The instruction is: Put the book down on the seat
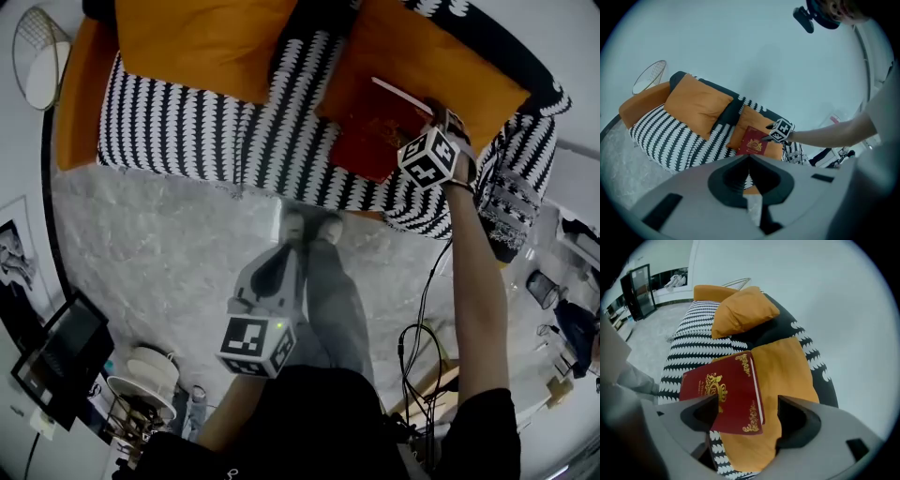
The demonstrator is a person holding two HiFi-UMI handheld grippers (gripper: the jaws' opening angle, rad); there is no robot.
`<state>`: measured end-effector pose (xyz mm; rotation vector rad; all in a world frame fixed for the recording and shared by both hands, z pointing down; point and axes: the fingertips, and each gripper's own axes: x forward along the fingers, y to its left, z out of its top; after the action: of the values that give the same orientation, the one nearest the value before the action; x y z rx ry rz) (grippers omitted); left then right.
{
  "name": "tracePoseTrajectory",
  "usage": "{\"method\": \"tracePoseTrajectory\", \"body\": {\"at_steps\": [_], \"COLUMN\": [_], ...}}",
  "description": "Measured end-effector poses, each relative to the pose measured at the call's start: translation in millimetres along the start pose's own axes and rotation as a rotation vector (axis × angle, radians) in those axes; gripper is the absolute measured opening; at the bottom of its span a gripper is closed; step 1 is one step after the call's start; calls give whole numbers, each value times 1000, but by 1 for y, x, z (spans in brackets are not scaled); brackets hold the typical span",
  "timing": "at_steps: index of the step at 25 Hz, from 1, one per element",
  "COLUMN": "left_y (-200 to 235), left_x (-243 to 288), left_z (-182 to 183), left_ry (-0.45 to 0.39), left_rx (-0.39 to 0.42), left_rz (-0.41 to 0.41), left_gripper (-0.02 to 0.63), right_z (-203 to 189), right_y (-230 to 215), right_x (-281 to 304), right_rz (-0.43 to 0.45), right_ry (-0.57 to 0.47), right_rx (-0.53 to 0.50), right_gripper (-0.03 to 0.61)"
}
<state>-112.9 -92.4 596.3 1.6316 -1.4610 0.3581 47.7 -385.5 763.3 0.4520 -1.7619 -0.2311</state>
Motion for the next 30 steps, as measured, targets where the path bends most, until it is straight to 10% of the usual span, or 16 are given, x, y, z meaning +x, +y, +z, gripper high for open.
{"method": "tracePoseTrajectory", "body": {"at_steps": [10, 19, 30], "left_y": [-10, -24, -69], "left_x": [-7, -25, -55], "left_z": [1, 4, 46], "left_ry": [-16, -55, -208], "left_rx": [28, 107, 295], "left_rz": [-21, -15, -72], "left_gripper": [12, 12, 12], "right_z": [1, 2, 12], "right_y": [15, 50, 61], "right_x": [-39, -93, -213], "right_rz": [-105, -77, -186], "right_ry": [-116, -236, -407], "right_rx": [293, 626, 784], "right_gripper": [52, 12, 11]}}
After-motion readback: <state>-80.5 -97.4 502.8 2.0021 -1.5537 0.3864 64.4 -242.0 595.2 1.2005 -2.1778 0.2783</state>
